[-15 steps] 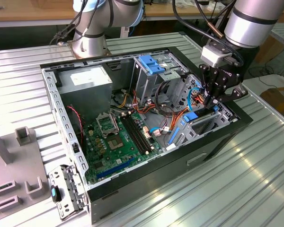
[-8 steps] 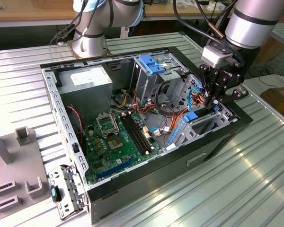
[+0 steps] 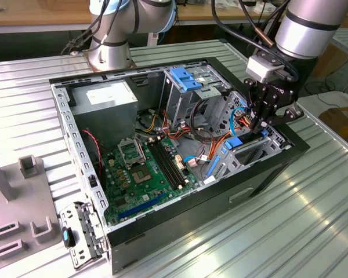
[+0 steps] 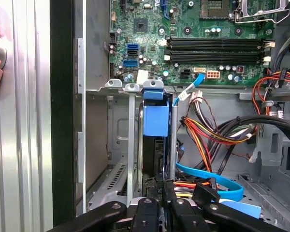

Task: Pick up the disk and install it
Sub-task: 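Insert the first disk wire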

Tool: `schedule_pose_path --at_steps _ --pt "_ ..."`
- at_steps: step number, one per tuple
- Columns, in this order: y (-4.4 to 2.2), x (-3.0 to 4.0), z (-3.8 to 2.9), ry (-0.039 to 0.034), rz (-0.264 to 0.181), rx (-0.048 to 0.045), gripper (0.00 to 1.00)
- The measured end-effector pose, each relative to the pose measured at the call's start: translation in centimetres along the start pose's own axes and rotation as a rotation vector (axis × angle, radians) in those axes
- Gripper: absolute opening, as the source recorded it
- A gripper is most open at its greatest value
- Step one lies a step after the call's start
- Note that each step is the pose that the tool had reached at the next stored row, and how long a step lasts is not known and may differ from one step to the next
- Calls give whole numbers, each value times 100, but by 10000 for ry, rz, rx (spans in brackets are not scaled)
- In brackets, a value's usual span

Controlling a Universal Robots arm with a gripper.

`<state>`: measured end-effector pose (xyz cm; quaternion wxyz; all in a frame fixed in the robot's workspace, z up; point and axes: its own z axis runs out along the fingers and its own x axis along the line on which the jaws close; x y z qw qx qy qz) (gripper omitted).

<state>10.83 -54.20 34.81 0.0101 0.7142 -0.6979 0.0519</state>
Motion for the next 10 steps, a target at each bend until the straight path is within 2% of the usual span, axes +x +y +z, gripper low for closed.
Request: schedule_pose_path --at_steps 10 --pt "3 -4 37 -11 9 1 16"
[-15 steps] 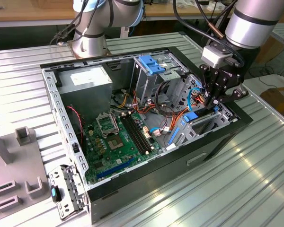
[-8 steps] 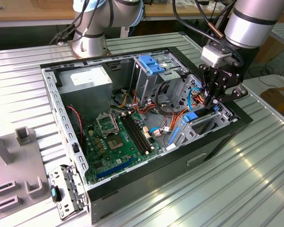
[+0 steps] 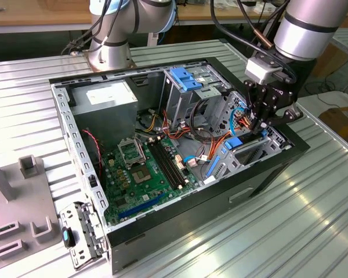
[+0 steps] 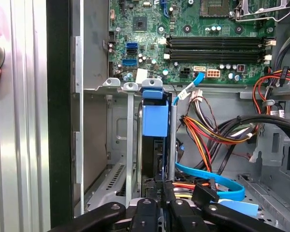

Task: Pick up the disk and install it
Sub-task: 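Insert the first disk wire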

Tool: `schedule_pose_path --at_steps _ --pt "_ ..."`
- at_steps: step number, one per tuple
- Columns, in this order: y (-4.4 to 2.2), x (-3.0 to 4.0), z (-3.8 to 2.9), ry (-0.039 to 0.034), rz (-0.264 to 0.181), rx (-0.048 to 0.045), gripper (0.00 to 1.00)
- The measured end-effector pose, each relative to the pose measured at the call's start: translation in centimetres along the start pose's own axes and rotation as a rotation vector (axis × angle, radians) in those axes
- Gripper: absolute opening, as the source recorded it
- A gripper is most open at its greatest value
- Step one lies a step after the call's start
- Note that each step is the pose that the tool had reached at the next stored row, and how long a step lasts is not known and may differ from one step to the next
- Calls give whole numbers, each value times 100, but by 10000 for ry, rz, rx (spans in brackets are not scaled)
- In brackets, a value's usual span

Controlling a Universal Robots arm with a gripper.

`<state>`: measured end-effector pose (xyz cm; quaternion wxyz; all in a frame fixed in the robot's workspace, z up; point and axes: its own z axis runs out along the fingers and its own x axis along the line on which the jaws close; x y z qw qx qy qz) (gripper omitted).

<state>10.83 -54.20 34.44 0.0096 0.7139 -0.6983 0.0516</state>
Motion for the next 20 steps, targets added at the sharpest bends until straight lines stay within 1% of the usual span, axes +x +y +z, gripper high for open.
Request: schedule_pose_path --at_steps 4,5,6,8,9,10,11,12,13,14,15,20 --pt "0 0 0 -11 8 0 16" --pt "-1 0 -6 -18 10 1 16" --pt "-2 2 -31 -21 14 0 16" --pt "-3 3 -44 -26 17 0 16" --pt "-3 4 -48 -47 22 0 16" --pt "-3 4 -49 -156 32 1 16" --pt "-3 4 -49 -347 45 5 16" --pt "-3 4 -50 -429 51 7 16" --pt "-3 5 -49 -439 52 6 16" --pt "-3 11 -48 -466 53 7 16" --pt "-2 32 -47 -522 57 8 16" --pt "0 112 -40 -607 175 3 16"
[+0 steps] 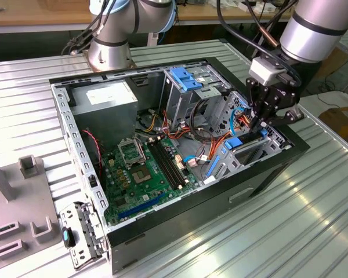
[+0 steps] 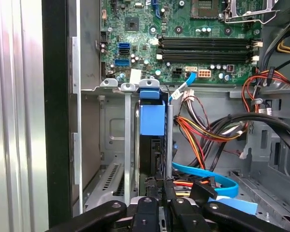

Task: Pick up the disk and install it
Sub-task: 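Insert the first disk wire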

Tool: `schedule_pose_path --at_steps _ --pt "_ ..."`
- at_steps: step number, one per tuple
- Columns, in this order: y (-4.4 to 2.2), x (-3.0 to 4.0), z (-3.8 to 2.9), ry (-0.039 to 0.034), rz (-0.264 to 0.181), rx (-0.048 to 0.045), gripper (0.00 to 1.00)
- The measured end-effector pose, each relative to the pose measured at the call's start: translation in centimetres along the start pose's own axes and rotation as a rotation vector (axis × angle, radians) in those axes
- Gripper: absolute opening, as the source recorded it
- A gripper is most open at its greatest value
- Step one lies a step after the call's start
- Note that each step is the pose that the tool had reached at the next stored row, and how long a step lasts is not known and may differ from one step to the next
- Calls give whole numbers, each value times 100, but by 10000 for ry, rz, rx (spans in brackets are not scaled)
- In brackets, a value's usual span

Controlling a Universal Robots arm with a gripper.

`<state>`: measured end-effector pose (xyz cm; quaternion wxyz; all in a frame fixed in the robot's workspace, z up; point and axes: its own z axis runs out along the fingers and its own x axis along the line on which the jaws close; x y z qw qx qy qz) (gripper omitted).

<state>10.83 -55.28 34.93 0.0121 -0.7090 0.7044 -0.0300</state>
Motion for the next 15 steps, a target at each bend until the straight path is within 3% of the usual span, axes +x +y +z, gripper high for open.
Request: schedule_pose_path --at_steps 2,15 --pt "0 19 1 -30 150 -4 16" --pt "2 19 39 -40 377 -9 16"
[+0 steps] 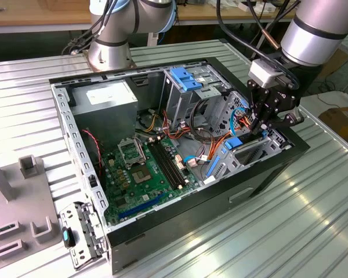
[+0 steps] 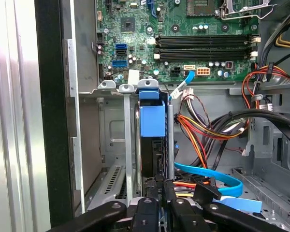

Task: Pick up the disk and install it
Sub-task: 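Insert the first disk wire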

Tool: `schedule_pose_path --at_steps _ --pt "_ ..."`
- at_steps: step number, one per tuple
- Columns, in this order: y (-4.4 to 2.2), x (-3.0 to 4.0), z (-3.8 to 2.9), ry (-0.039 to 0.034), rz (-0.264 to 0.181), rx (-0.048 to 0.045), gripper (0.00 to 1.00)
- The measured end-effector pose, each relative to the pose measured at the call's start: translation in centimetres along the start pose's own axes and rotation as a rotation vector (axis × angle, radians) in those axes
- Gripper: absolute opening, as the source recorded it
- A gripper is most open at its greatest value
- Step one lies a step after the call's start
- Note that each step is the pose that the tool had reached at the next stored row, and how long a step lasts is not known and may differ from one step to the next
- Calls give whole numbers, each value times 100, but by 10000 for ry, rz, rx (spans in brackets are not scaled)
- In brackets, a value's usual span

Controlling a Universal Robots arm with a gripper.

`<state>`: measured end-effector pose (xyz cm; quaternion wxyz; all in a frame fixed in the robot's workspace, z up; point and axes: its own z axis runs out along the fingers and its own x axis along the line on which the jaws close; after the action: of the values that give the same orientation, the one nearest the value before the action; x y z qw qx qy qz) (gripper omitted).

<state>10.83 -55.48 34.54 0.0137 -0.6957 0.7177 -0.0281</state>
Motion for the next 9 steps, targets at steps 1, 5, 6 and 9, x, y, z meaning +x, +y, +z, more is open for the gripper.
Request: schedule_pose_path --at_steps 1,5,6,9 --pt "-1 1 -9 -26 7 0 16" --pt "-1 0 -20 -19 28 -1 16" --pt "-1 0 -20 -20 30 -1 16" --pt "-1 1 -20 -18 45 -2 16"
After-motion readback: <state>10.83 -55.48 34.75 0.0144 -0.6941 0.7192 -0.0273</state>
